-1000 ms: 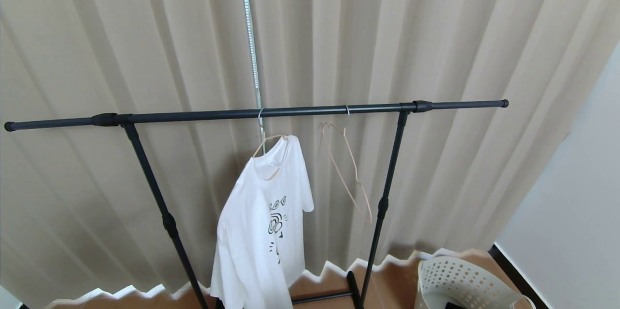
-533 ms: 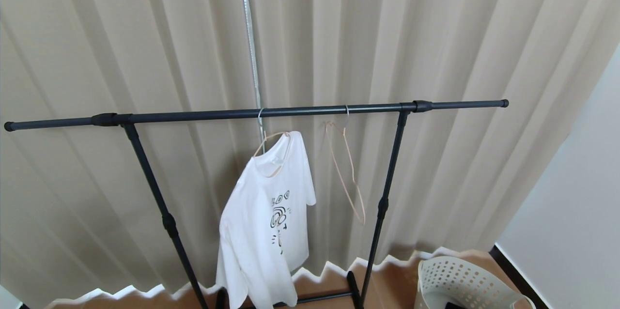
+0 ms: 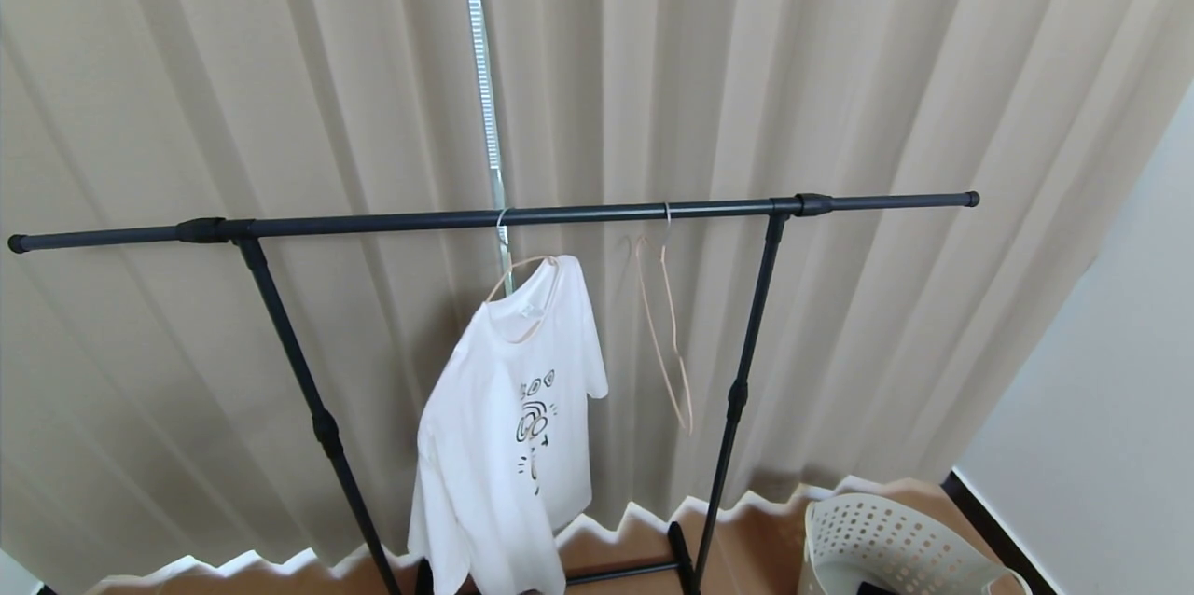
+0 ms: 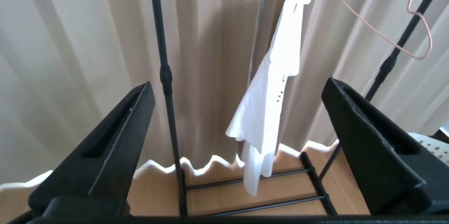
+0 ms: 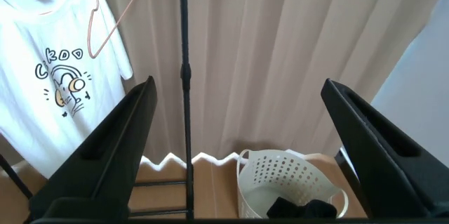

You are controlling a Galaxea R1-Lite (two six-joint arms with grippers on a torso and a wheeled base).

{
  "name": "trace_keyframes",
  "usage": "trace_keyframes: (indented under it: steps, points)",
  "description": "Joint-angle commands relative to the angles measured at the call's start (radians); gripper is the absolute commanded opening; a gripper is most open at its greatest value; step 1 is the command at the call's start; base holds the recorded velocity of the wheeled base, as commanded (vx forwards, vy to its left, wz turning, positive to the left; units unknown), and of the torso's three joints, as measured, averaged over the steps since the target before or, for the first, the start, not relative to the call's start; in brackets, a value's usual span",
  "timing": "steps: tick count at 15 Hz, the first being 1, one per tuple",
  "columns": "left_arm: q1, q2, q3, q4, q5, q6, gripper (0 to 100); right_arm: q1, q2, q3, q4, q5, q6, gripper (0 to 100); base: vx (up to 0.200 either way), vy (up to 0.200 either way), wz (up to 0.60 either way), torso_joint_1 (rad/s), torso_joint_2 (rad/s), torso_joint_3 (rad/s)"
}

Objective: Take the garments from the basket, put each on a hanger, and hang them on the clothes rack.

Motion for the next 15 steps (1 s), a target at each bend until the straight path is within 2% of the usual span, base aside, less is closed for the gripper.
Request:
trace_keyframes:
  steps: [1, 7, 15]
  points:
    - [0.0, 0.0, 0.0, 0.001, 0.0, -0.002, 100, 0.001, 0.0, -0.001, -0.001, 0.011, -0.005, 100, 0.0, 0.0, 0.0, 0.0, 0.0, 0.0]
    - [0.002, 0.0, 0.0, 0.001, -0.002, -0.002, 100, 0.001, 0.0, -0.001, -0.002, 0.013, -0.002, 100, 0.0, 0.0, 0.0, 0.0, 0.0, 0.0]
    - [0.002, 0.0, 0.0, 0.001, -0.002, -0.002, 100, 0.001, 0.0, -0.001, -0.002, 0.013, -0.002, 100, 0.0, 0.0, 0.0, -0.133, 0.3, 0.164]
